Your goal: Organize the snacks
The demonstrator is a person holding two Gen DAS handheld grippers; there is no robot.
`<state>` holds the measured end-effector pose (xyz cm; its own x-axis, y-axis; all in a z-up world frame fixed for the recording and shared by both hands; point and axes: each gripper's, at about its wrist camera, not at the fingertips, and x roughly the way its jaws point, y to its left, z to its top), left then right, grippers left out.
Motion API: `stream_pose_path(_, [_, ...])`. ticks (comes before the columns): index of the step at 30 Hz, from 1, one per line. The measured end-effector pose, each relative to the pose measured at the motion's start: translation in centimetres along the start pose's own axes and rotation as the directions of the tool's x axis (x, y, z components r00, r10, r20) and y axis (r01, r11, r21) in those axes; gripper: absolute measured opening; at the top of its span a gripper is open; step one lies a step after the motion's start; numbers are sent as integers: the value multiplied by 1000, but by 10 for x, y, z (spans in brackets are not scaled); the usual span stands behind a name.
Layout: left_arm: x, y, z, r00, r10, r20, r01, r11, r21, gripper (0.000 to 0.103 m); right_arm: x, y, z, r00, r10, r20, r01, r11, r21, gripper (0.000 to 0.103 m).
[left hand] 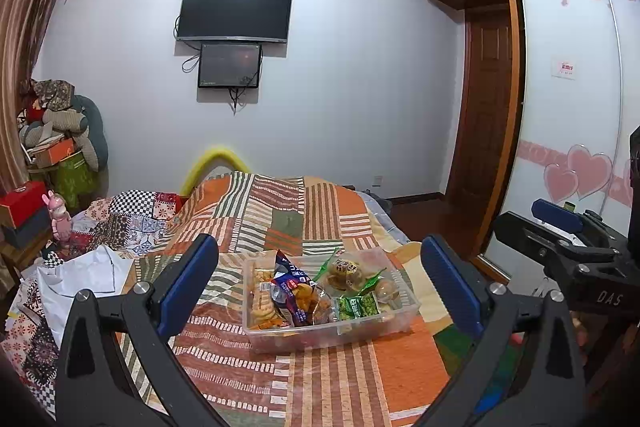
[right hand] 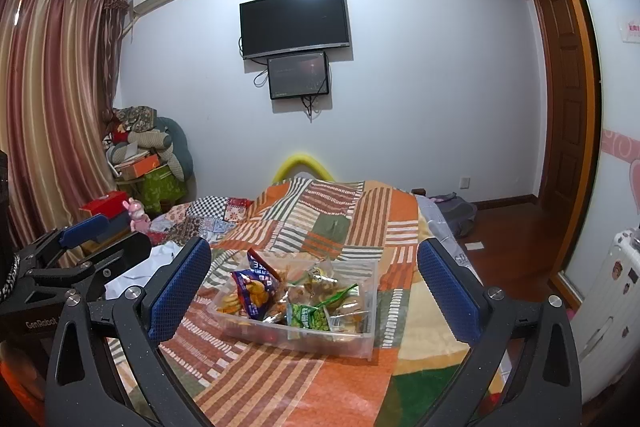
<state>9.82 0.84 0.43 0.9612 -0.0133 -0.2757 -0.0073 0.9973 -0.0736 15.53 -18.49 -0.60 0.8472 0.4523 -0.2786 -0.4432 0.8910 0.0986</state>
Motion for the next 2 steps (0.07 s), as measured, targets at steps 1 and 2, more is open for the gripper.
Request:
stream_pose_path(1, [0,0,0,1000,3,-1,-3,1000,1,103,0,0,0,1000,1,-1,-1,1000,1,103])
stream_pose_path(2, [1,0,0,1000,2,-2,-2,1000,0,103,1,-1,0,1000,1,-1,-1,1000,2,103])
